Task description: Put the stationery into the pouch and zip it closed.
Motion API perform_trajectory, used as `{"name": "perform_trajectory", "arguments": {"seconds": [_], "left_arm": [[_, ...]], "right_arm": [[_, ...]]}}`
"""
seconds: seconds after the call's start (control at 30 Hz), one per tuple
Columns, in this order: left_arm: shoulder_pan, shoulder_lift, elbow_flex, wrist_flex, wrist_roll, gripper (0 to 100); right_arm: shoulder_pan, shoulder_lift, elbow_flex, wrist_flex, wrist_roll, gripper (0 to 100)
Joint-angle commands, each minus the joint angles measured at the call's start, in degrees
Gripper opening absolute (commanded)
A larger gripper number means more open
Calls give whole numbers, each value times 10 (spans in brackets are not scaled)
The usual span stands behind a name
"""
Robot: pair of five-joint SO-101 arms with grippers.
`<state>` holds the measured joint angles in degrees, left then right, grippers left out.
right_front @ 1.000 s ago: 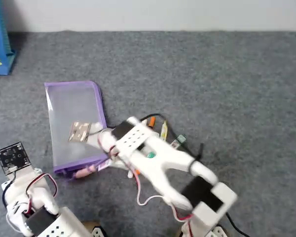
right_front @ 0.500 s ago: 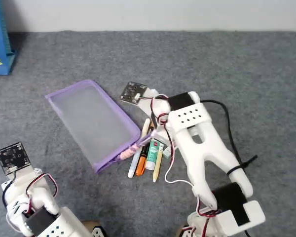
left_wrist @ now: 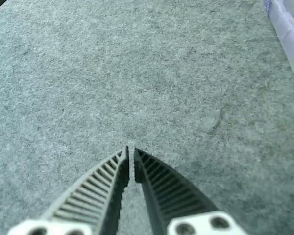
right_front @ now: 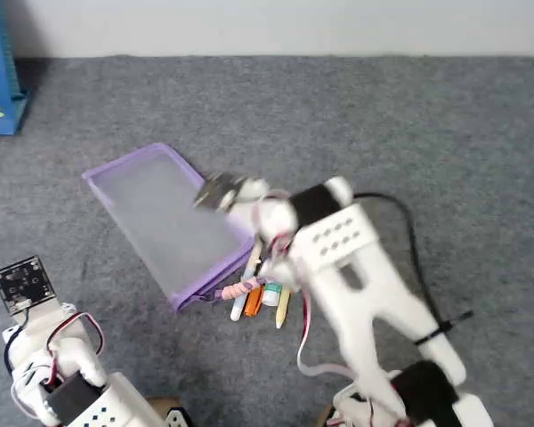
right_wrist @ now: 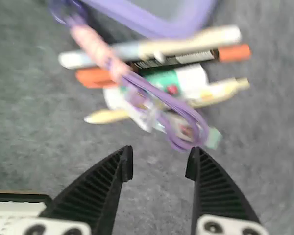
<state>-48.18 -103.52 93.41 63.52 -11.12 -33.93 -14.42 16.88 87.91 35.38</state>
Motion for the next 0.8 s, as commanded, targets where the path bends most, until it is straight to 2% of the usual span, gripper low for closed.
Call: {"name": "perform_trajectory", "arguments": {"seconds": [0.0, 0.2, 0.5, 0.63, 0.77], "left_arm": [[4, -3, -7, -13, -4, 23], [4, -3, -7, -13, -4, 23], [4, -3, -7, -13, -4, 23], [4, -3, -6, -13, -4, 23], [4, -3, -6, -13, -4, 23]], "right_arm": [[-84, -42, 44, -53, -32, 192], [-112, -6, 141, -219, -37, 191], [-154, 95, 142, -289, -32, 191], [-147, 128, 142, -320, 6, 190], [-132, 153, 127, -324, 12, 190]]}}
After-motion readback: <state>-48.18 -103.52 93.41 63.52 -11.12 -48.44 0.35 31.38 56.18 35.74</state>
